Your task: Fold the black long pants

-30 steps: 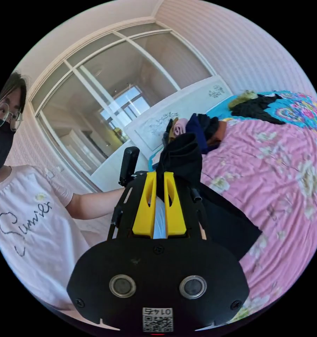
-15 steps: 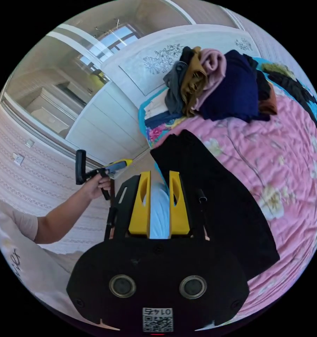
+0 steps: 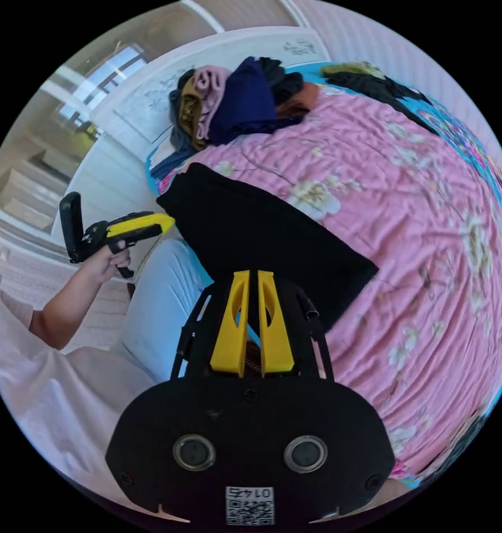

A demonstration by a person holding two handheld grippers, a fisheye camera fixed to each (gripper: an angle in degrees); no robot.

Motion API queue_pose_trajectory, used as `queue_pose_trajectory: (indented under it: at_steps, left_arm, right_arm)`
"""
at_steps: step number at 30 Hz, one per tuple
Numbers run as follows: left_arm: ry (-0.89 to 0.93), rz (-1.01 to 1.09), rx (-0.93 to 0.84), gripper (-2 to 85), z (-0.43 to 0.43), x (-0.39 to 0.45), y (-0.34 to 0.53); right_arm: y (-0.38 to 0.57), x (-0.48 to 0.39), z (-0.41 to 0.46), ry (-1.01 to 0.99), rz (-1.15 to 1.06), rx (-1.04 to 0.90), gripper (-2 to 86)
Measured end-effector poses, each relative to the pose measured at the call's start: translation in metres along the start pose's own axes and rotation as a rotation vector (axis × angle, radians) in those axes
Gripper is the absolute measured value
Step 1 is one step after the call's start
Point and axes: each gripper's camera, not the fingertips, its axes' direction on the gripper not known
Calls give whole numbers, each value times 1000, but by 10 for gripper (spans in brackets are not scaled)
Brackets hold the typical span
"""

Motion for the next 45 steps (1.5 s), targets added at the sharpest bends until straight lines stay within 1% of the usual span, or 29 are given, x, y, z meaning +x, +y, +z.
queue_pose_trajectory:
  at_steps: [1, 3, 4, 6, 7, 9, 10, 11, 12, 16, 18, 21, 23, 24, 26, 29, 31, 33, 34, 36, 37, 39, 40, 42, 45]
  left_arm:
    - [-4, 27, -23, -8, 5, 7, -3]
    - [-104, 83, -117, -9, 25, 26, -13]
    - [-125, 90, -124, -9, 28, 29, -15]
    - [-110, 101, -171, -10, 43, 33, -19]
    - [-102, 95, -200, -10, 49, 33, -19]
    - [-82, 87, -279, -10, 66, 34, -20]
    - [-77, 89, -295, -10, 69, 35, -21]
    - [-79, 100, -314, -10, 74, 38, -24]
    - [-86, 121, -320, -10, 78, 42, -26]
    - [-83, 155, -306, -10, 79, 52, -27]
    - [-70, 182, -256, -10, 68, 58, -26]
    - [-65, 181, -203, -10, 54, 65, -22]
    - [-60, 184, -223, -10, 59, 69, -21]
    - [-84, 189, -269, -10, 69, 73, -20]
    - [-107, 190, -319, -9, 79, 79, -23]
    - [-142, 221, -312, -7, 79, 92, -23]
    - [-174, 244, -268, -3, 71, 102, -20]
    - [-218, 283, -200, 12, 54, 120, -15]
    - [-217, 299, -178, 20, 50, 125, -14]
    - [-154, 376, -43, 52, 32, 151, -11]
    - [-131, 384, -15, 60, 29, 157, -11]
    - [-38, 385, 49, 93, 26, 183, -15]
    - [-15, 390, 60, 104, 28, 190, -16]
    - [32, 468, 38, 135, 45, 219, -22]
    - [45, 538, -35, 141, 74, 247, -31]
  right_arm:
    - [-14, -9, 2, 15, -32, -14, 8]
    - [-71, -42, 11, 89, -154, -51, 1]
    - [-84, -49, 13, 100, -178, -59, 0]
    - [-133, -70, 28, 154, -227, -121, -2]
    - [-143, -72, 34, 176, -226, -145, -3]
    - [-170, -69, 70, 241, -187, -313, -4]
    - [-173, -66, 77, 234, -179, -337, -4]
    - [-178, -63, 76, 213, -150, -297, -4]
    - [-185, -60, 75, 198, -123, -306, -5]
    - [-202, -60, 65, 166, -135, -367, -7]
    - [-210, -55, 47, 128, -102, -338, -8]
    - [-218, -48, 35, 138, -74, -298, -8]
    - [-218, -43, 44, 175, -74, -337, -7]
    - [-214, -41, 53, 185, -87, -355, -6]
    - [-209, -36, 56, 195, -85, -325, -6]
    - [-200, -25, 48, 159, -93, -310, -7]
    - [-185, -11, 25, 79, -87, -207, -8]
    - [-142, 25, -25, -31, 22, 36, -5]
    - [-129, 36, -36, -60, 53, 80, -4]
    - [-71, 81, -68, -88, 169, 176, 9]
    - [-55, 92, -73, -78, 208, 191, 15]
    - [0, 132, -81, -79, 371, 227, 49]
    - [11, 140, -80, -95, 399, 224, 59]
    - [43, 161, -70, -142, 467, 192, 89]
    - [59, 169, -49, -159, 466, 157, 99]
